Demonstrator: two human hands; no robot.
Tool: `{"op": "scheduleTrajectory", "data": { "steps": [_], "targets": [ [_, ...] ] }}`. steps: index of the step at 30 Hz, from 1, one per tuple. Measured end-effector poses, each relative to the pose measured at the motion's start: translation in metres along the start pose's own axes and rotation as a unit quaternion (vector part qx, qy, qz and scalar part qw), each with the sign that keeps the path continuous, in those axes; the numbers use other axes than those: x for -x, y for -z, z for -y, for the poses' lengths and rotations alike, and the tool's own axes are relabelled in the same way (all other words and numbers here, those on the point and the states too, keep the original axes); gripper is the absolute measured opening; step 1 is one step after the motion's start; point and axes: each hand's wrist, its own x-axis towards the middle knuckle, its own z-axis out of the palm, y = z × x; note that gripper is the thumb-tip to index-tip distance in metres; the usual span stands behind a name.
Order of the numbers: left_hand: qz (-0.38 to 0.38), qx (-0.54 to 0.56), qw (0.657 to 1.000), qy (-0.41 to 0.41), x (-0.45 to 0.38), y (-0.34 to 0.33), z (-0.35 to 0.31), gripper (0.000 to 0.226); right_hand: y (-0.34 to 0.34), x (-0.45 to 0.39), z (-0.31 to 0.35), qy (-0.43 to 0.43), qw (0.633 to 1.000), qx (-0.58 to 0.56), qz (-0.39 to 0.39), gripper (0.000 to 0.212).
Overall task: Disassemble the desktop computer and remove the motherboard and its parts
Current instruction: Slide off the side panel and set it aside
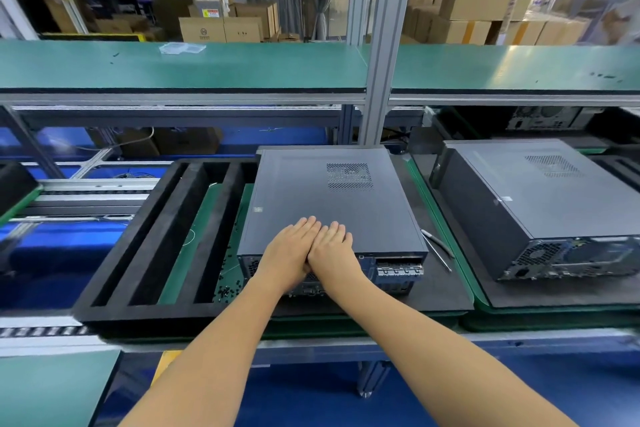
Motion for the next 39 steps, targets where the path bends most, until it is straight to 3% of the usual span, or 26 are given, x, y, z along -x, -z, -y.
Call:
{"op": "scheduleTrajectory", "data": {
  "steps": [18,23,33,37,39],
  "targets": [
    [-0.042,-0.015,0.999,0.012,0.005,-0.008,-0.008,0.068,-0.011,0.004,0.002,0.017,0.998,0.055,-0.029,0.057],
    [0.005,-0.047,0.999,0.003,0.004,-0.008,-0.006,0.069,-0.011,0.008,0.004,0.020,0.998,0.054,-0.041,0.050],
    [0.018,-0.061,0.998,0.003,0.007,-0.003,-0.007,0.073,-0.006,0.015,-0.004,0.009,0.994,0.088,-0.064,0.059],
    [0.018,-0.098,0.995,0.007,0.007,-0.002,-0.012,0.075,-0.002,0.016,-0.023,0.089,0.991,0.059,-0.077,0.067],
    [0.015,-0.106,0.994,0.012,0.006,0.002,-0.014,0.077,0.010,0.018,-0.035,0.130,0.984,-0.019,-0.118,0.047]
  ]
}}
